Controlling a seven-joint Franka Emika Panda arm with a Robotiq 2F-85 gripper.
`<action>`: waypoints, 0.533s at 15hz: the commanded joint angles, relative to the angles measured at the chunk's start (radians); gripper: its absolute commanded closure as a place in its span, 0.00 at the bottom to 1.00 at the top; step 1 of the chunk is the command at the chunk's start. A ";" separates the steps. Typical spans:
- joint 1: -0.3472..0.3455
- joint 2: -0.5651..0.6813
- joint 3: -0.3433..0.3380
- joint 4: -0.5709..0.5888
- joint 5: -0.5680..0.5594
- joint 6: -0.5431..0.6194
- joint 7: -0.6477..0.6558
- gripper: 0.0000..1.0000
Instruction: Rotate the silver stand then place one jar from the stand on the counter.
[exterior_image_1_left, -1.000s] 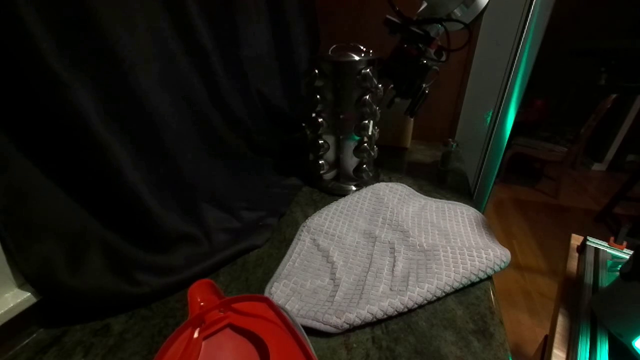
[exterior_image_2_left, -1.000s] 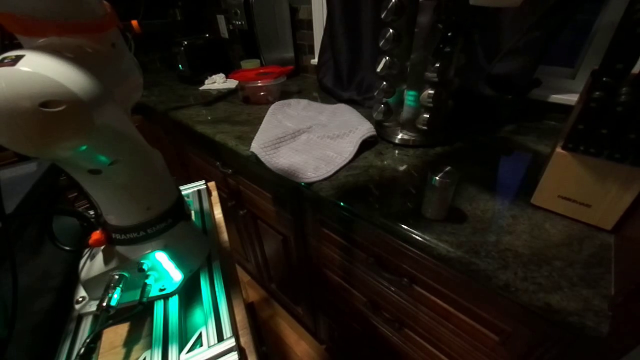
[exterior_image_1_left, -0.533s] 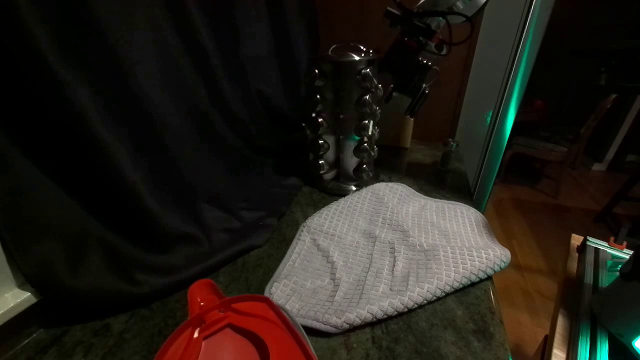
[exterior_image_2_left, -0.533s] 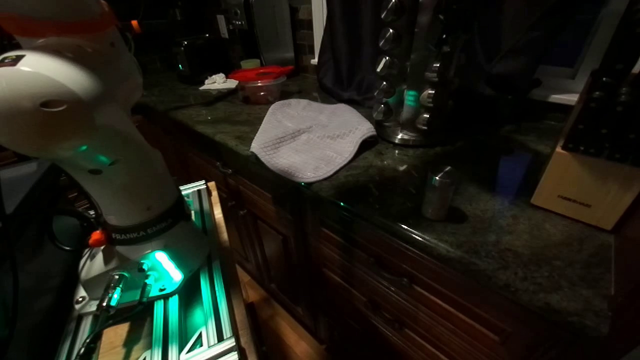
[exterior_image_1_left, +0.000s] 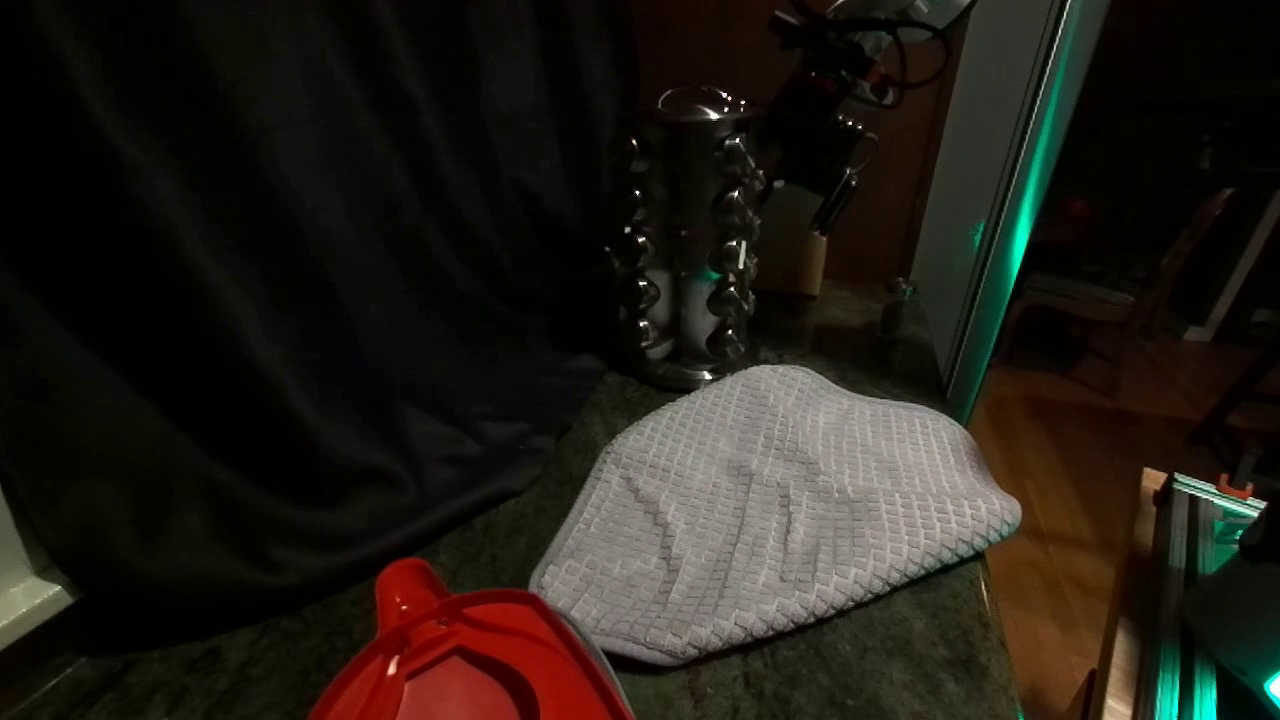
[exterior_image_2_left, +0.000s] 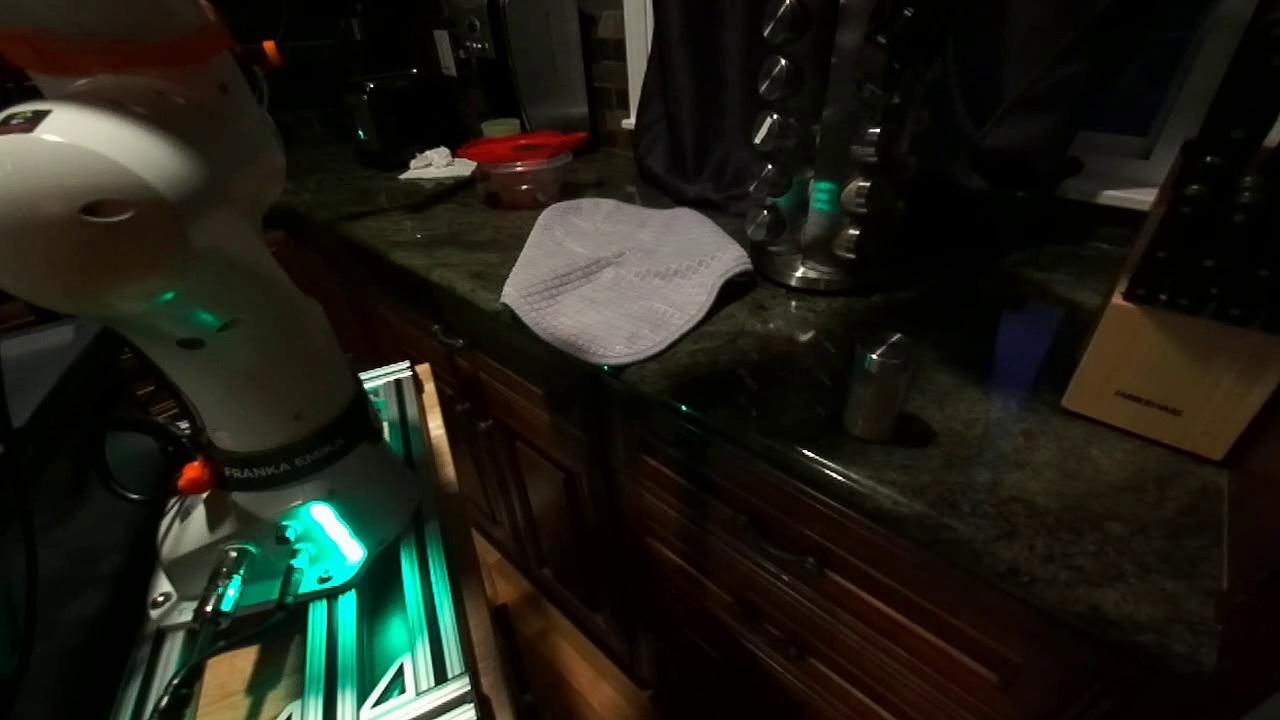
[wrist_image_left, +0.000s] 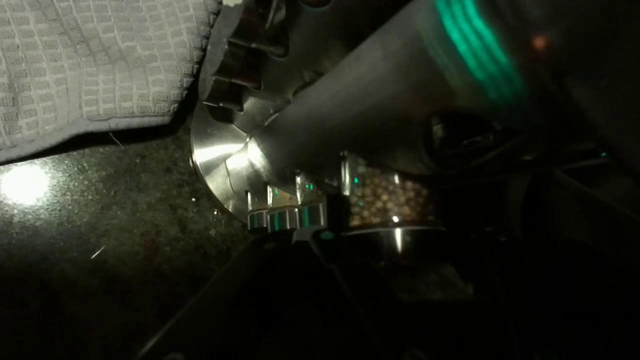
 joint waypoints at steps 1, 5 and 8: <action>0.001 -0.016 0.000 -0.012 -0.029 0.039 0.012 0.75; -0.003 -0.013 -0.004 -0.005 -0.034 0.050 0.012 0.75; -0.005 -0.010 -0.005 0.000 -0.031 0.042 0.004 0.75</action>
